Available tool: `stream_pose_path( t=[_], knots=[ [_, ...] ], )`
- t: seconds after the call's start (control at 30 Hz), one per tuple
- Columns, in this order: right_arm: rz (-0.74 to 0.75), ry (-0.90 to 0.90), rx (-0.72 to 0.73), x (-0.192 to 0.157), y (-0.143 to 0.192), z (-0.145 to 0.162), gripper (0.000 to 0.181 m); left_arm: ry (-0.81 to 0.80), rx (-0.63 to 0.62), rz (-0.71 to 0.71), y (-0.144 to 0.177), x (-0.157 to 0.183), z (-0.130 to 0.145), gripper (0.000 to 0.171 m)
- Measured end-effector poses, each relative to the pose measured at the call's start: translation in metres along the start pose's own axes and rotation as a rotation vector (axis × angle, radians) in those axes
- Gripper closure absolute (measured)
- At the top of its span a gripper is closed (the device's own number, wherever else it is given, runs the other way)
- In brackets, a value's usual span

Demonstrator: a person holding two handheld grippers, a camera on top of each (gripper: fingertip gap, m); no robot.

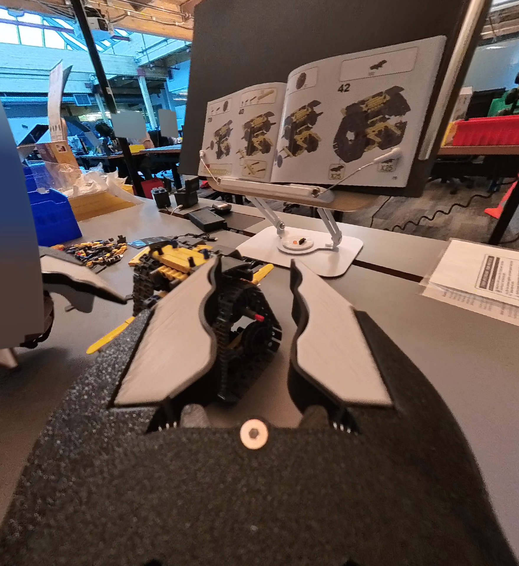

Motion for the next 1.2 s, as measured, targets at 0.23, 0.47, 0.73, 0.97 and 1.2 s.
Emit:
stream_pose_path(
  t=[0.23,0.47,0.73,0.97,1.2],
  knots=[
    [-0.122,0.079,0.099,-0.025,0.004,-0.008,0.137,0.035,-0.036,-0.285,0.019,-0.033,0.006,0.097],
    [-0.41,0.13,-0.052,-0.082,-0.002,0.005,0.138,0.098,-0.167,-0.538,0.033,-0.075,0.012,0.112],
    [-0.38,0.745,-0.237,-0.124,-0.005,0.047,0.123,0.018,-0.466,-0.467,-0.003,-0.107,0.008,0.1],
    [-0.234,1.026,-0.257,-0.123,-0.009,0.061,0.154,-0.008,-0.546,-0.518,-0.023,-0.128,0.011,0.101],
    [-0.332,0.928,-0.249,-0.113,0.005,0.043,0.181,0.065,-0.534,-0.557,-0.022,-0.145,0.012,0.102]
  ],
)
Point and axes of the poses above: each gripper's, where its closed fingertips meet, y back along the fingers, z out of its underside, x = y × z across the jaws, the point moved 10 cm from there along y, back along the fingers, and after that the axes turned 1 degree about z, right-handed, at the moved point
